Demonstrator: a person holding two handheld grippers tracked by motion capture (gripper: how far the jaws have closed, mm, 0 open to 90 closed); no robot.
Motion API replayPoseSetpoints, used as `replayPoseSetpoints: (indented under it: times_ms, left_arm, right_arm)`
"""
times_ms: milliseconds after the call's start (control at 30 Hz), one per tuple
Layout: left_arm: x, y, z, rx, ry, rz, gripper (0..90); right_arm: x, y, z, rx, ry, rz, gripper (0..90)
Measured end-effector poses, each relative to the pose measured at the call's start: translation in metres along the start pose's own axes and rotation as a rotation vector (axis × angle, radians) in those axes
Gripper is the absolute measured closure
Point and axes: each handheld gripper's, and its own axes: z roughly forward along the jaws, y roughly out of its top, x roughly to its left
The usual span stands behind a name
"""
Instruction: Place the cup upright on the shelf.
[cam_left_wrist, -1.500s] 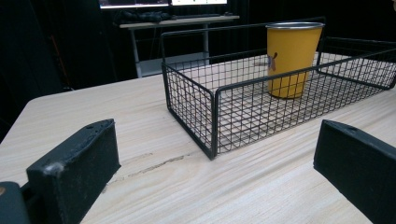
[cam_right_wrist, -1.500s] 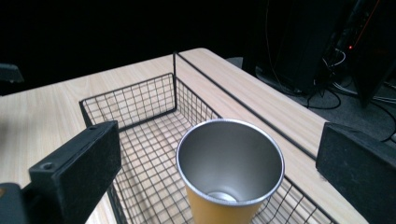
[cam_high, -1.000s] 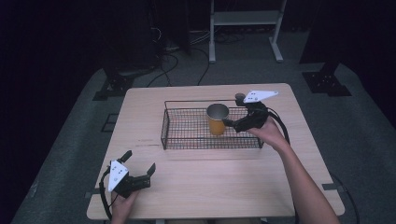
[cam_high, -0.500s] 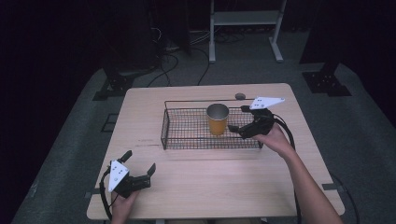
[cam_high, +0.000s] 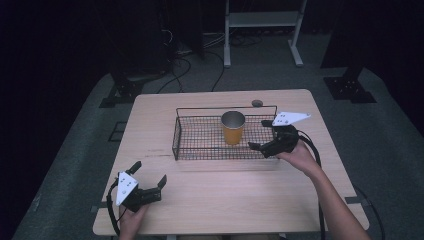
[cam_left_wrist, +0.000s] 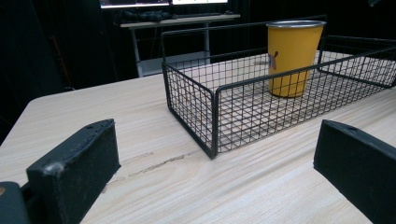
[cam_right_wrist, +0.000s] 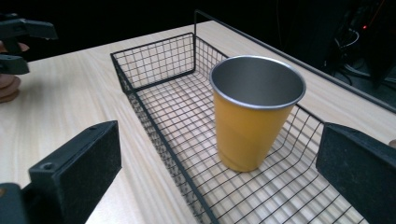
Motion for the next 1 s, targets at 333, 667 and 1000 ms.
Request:
replayPoseSetpoints:
  times_ms: [333,667,1000]
  left_arm:
    - [0.0,0.0,0.0,0.001,0.002,0.0,0.0]
    - [-0.001,0.0,0.0,0.002,0.003,0.002,0.0]
    - [-0.001,0.0,0.0,0.003,0.005,0.004,0.0]
  right_arm:
    - [0.015,-0.003,-0.007,-0.018,0.01,-0.01,0.0]
    - [0.024,-0.015,-0.018,-0.015,-0.014,-0.012,0.0]
    - [0.028,-0.026,-0.027,-0.009,-0.037,-0.006,0.0]
